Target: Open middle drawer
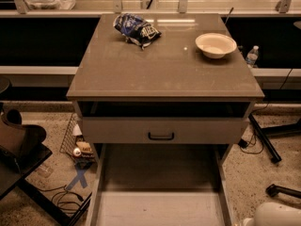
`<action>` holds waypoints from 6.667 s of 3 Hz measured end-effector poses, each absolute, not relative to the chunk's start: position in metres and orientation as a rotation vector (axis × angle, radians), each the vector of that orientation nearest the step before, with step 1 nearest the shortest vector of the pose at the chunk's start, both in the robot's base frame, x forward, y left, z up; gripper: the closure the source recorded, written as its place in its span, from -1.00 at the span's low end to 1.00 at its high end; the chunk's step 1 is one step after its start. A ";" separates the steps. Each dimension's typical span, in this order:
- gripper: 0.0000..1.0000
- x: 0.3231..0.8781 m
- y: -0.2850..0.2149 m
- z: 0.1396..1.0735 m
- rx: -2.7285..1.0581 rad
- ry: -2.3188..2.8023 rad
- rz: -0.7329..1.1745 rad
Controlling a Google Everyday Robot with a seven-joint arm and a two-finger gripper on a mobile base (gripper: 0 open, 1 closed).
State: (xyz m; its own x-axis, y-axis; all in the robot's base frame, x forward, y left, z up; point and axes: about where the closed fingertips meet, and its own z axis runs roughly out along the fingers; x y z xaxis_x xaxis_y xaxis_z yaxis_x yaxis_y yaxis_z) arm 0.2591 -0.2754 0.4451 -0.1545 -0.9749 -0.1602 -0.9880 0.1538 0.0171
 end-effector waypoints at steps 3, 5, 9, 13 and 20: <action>-1.00 0.258 -0.275 0.446 -1.968 2.298 0.178; -0.67 0.247 -0.282 0.468 -2.032 2.331 0.158; 1.00 0.348 -0.241 0.587 -2.255 2.031 -0.119; 1.00 0.390 -0.240 0.422 -2.247 1.831 0.224; -1.00 0.338 -0.256 0.374 -2.245 1.779 0.403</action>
Offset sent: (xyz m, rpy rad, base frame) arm -0.0003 0.0000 0.0001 -0.0001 0.0000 0.0002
